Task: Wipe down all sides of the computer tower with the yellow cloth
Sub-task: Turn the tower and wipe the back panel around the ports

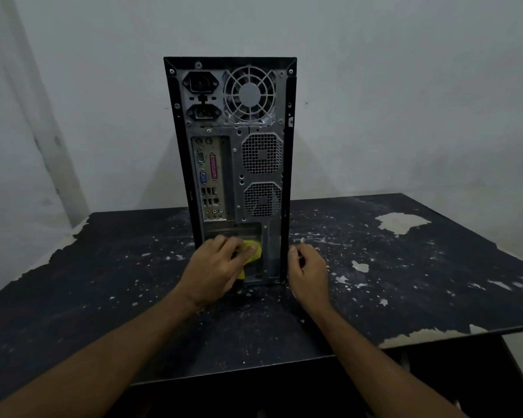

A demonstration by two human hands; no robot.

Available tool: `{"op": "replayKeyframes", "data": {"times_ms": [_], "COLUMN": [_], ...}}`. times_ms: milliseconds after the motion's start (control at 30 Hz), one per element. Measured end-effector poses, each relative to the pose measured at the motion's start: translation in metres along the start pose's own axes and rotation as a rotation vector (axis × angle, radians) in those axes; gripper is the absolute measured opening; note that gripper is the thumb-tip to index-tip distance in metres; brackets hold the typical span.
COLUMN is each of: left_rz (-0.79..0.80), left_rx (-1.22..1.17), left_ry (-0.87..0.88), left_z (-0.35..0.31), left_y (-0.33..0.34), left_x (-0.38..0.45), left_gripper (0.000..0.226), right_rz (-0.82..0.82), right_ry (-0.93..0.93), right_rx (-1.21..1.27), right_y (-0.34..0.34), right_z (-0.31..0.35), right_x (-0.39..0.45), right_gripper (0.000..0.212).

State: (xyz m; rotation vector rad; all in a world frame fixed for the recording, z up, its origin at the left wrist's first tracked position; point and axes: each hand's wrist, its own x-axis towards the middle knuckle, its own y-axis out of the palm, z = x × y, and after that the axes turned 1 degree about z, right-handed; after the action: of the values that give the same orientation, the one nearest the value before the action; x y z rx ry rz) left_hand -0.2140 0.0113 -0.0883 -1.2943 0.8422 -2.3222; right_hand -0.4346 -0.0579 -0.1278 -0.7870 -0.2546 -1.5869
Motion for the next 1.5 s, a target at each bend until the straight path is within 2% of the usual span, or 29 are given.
{"op": "replayKeyframes", "data": {"times_ms": [133, 300, 433, 467, 667, 833, 1000, 1100, 1367, 1500], "left_rz": [-0.027, 0.064, -0.088, -0.093, 0.030, -0.025, 0.135, 0.153, 0.163, 0.119], "left_rx": [0.000, 0.004, -0.044, -0.051, -0.036, -0.049, 0.083, 0.113, -0.028, -0.132], "left_ry": [-0.093, 0.074, -0.159, -0.172, 0.061, -0.028, 0.125, 0.177, 0.209, 0.067], "left_z": [-0.012, -0.005, -0.008, -0.012, 0.003, 0.010, 0.013, 0.016, -0.003, -0.017], "left_y": [0.003, 0.006, -0.002, -0.002, -0.004, -0.016, -0.011, -0.012, 0.002, 0.010], "left_x": [0.011, -0.013, 0.012, 0.013, 0.003, 0.004, -0.031, -0.033, -0.010, 0.006], "left_gripper": [0.044, 0.050, 0.050, 0.052, 0.052, 0.052, 0.055, 0.055, 0.031, 0.043], "right_rz": [-0.011, -0.020, -0.022, -0.025, -0.014, -0.013, -0.005, -0.008, -0.018, -0.049], "right_ry": [-0.011, -0.021, -0.024, -0.023, -0.016, -0.016, -0.009, -0.011, -0.022, 0.021], "right_rx": [0.015, 0.008, 0.014, 0.016, 0.006, -0.003, 0.007, -0.002, 0.009, 0.034], "right_y": [0.000, 0.001, 0.000, 0.000, -0.001, -0.002, -0.002, -0.001, 0.000, 0.000], "right_z": [0.000, -0.001, 0.000, 0.000, 0.002, 0.002, 0.002, 0.001, -0.001, -0.003], "right_x": [0.000, 0.001, 0.002, 0.001, 0.000, 0.001, 0.000, -0.001, 0.000, 0.001], "right_gripper": [0.035, 0.036, 0.036, 0.036, 0.036, 0.037, 0.037, 0.036, 0.036, 0.038]}}
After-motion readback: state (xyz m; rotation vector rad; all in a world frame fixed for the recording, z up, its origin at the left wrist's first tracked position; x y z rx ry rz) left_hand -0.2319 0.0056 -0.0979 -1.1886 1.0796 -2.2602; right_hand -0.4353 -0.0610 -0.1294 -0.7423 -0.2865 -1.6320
